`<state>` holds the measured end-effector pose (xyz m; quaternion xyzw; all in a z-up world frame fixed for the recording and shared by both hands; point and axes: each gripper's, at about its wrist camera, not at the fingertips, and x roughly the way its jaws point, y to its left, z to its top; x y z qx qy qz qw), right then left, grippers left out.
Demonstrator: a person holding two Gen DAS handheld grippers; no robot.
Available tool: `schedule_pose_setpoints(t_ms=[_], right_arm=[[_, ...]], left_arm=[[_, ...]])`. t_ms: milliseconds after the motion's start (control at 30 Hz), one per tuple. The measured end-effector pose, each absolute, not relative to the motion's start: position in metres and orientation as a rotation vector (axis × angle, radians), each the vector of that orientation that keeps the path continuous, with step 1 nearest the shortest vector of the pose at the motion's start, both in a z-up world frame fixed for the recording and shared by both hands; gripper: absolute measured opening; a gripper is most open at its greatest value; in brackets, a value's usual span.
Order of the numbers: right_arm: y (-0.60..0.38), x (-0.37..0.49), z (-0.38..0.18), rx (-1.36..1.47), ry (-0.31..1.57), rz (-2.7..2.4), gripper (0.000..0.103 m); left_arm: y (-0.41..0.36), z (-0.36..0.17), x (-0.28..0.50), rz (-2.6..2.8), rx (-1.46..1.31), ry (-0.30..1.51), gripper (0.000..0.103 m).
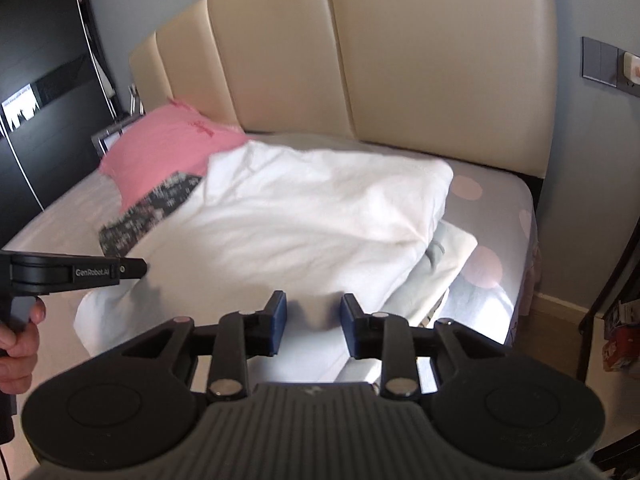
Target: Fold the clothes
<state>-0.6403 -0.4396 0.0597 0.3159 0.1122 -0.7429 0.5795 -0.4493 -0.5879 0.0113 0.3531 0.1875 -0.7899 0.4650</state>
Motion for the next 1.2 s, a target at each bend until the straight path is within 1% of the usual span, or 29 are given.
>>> schedule_pose_setpoints(t_ms=[167, 200, 267, 333, 433, 500, 667, 733, 867, 967, 1033, 1100, 1200], right_arm=[[-0.436, -0.643, 0.059, 0.72, 0.242, -1.741, 0.037], [-0.435, -0.643, 0.059, 0.716, 0.238, -1.742, 0.041], [-0.431, -0.641, 0.061, 0.678, 0.21, -1.755, 0.045], [-0.424, -0.634, 0.066, 0.608, 0.203, -1.78, 0.051], [-0.413, -0.623, 0.072, 0.513, 0.215, -1.802, 0.054], [-0.405, -0.617, 0.077, 0.474, 0.224, -1.794, 0.055], [-0.38, -0.613, 0.078, 0.452, 0.221, -1.791, 0.06], [-0.368, -0.614, 0.075, 0.47, 0.219, -1.803, 0.061], [-0.344, -0.618, 0.069, 0.51, 0.211, -1.838, 0.061], [-0.325, -0.62, 0.072, 0.52, 0.164, -1.865, 0.063], [-0.314, -0.618, 0.073, 0.51, 0.14, -1.882, 0.063], [-0.305, -0.616, 0.074, 0.497, 0.136, -1.897, 0.064], [-0.293, -0.61, 0.073, 0.475, 0.142, -1.921, 0.068]], left_arm=[[-0.575, 0.013, -0.442, -1.922, 0.824, 0.458, 0.014], [-0.571, 0.016, -0.439, -1.921, 0.805, 0.459, 0.014], [-0.559, 0.023, -0.432, -1.922, 0.762, 0.447, 0.015], [-0.543, 0.032, -0.426, -1.935, 0.723, 0.421, 0.021], [-0.517, 0.045, -0.416, -1.94, 0.667, 0.375, 0.028], [-0.501, 0.052, -0.41, -1.935, 0.642, 0.364, 0.029], [-0.461, 0.065, -0.398, -1.916, 0.589, 0.315, 0.032], [-0.445, 0.068, -0.394, -1.9, 0.573, 0.279, 0.039], [-0.419, 0.067, -0.388, -1.873, 0.553, 0.271, 0.042], [-0.401, 0.062, -0.387, -1.855, 0.557, 0.249, 0.045], [-0.392, 0.059, -0.387, -1.852, 0.568, 0.255, 0.052], [-0.382, 0.055, -0.385, -1.852, 0.565, 0.277, 0.052], [-0.367, 0.05, -0.383, -1.827, 0.548, 0.271, 0.057]])
